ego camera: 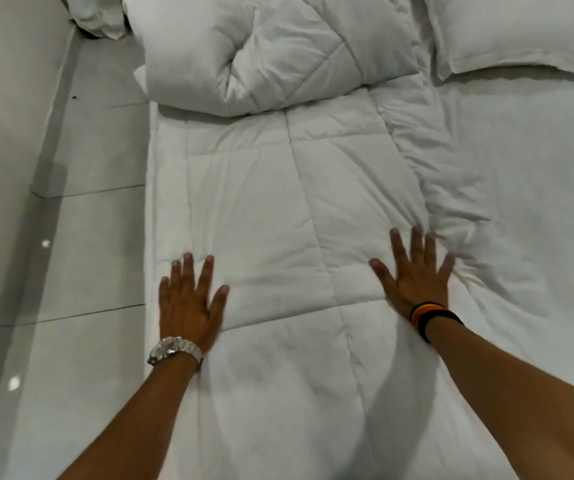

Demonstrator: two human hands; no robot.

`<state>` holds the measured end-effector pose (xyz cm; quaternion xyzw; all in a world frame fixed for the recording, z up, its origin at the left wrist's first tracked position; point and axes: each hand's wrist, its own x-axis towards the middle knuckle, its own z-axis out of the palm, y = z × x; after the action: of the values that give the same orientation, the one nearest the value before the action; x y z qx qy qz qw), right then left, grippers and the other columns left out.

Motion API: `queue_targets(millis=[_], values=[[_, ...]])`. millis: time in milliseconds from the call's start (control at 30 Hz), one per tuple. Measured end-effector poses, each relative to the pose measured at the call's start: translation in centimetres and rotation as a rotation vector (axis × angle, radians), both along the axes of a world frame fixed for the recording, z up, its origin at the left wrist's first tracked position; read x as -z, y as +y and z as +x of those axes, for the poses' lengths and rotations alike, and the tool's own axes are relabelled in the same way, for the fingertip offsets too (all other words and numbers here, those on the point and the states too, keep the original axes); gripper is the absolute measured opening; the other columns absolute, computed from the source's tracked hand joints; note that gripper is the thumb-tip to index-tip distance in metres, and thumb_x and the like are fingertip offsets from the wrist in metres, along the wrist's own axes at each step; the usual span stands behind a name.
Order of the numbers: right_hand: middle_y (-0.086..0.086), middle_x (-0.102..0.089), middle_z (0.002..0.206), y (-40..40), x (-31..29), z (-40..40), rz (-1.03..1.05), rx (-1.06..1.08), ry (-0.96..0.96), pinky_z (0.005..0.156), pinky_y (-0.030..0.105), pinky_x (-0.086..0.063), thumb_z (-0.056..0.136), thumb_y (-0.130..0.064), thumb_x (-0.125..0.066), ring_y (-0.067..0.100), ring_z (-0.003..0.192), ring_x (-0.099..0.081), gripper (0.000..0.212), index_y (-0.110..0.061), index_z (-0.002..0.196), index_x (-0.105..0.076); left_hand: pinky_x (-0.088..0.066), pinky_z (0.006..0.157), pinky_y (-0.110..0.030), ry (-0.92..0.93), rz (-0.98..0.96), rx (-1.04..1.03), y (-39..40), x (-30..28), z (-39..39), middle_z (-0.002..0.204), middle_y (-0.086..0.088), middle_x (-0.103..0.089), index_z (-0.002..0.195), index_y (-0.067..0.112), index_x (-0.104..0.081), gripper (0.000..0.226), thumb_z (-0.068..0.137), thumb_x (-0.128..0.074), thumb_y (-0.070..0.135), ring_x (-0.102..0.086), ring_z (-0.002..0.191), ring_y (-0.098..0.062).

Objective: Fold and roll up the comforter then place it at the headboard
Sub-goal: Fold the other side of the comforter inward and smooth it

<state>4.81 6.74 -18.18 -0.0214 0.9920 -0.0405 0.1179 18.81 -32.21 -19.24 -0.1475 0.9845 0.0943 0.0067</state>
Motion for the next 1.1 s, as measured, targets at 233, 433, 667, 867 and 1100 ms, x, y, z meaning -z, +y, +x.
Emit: queue_targets(millis=[233,433,667,867,1100], values=[[0.004,0.012,0.176,-12.3,-3.5,3.8,-0.222,0.046,0.194,0.125,0.064,0.005,0.092,-0.084,-0.016,0.026,0.162,0.008,0.087,-0.043,0.166,0.002,-0.003,0.129,-0.051,0.015,0.13,0.142,-3.3,-0.7,-0.3,0.175,-0.009,-0.001,0.167,0.029,-0.014,0.07,0.104,-0.021,0.06,0.002,0.161,-0.027],[0.006,0.013,0.175,-28.3,0.9,12.6,-0.047,0.1,0.053,0.124,0.066,0.004,0.098,-0.08,-0.012,0.028,0.162,0.011,0.084,-0.036,0.167,0.006,0.0,0.128,-0.045,-0.195,0.185,0.404,-11.4,-1.0,0.4,0.171,0.005,0.016,0.166,0.035,0.0,0.063,0.108,-0.019,0.054,0.011,0.161,-0.02],[0.002,0.017,0.175,-32.9,0.2,10.6,-0.137,0.222,0.095,0.123,0.066,0.012,0.092,-0.087,-0.005,0.022,0.161,0.016,0.088,-0.041,0.165,0.012,0.004,0.127,-0.036,-0.121,0.261,0.5,-20.8,-4.0,-0.7,0.171,0.007,0.011,0.164,0.039,0.001,0.062,0.106,-0.01,0.056,0.011,0.159,-0.015],[0.001,0.014,0.176,-36.5,0.7,4.7,-0.154,0.256,0.101,0.124,0.064,0.012,0.092,-0.083,0.003,0.02,0.162,0.015,0.087,-0.039,0.167,0.004,0.004,0.128,-0.036,0.016,0.225,0.642,-20.6,-4.9,-9.9,0.173,0.004,0.003,0.166,0.035,-0.008,0.06,0.109,-0.021,0.05,0.005,0.16,-0.016],[0.003,0.005,0.177,-29.9,-1.7,-9.6,-0.186,0.523,0.265,0.124,0.066,0.005,0.103,-0.069,-0.022,0.024,0.163,0.006,0.073,-0.039,0.167,-0.005,-0.007,0.13,-0.043,0.076,0.261,0.749,-16.0,-6.6,-24.2,0.175,0.001,-0.006,0.166,0.033,-0.015,0.059,0.11,-0.03,0.046,-0.002,0.162,-0.02]])
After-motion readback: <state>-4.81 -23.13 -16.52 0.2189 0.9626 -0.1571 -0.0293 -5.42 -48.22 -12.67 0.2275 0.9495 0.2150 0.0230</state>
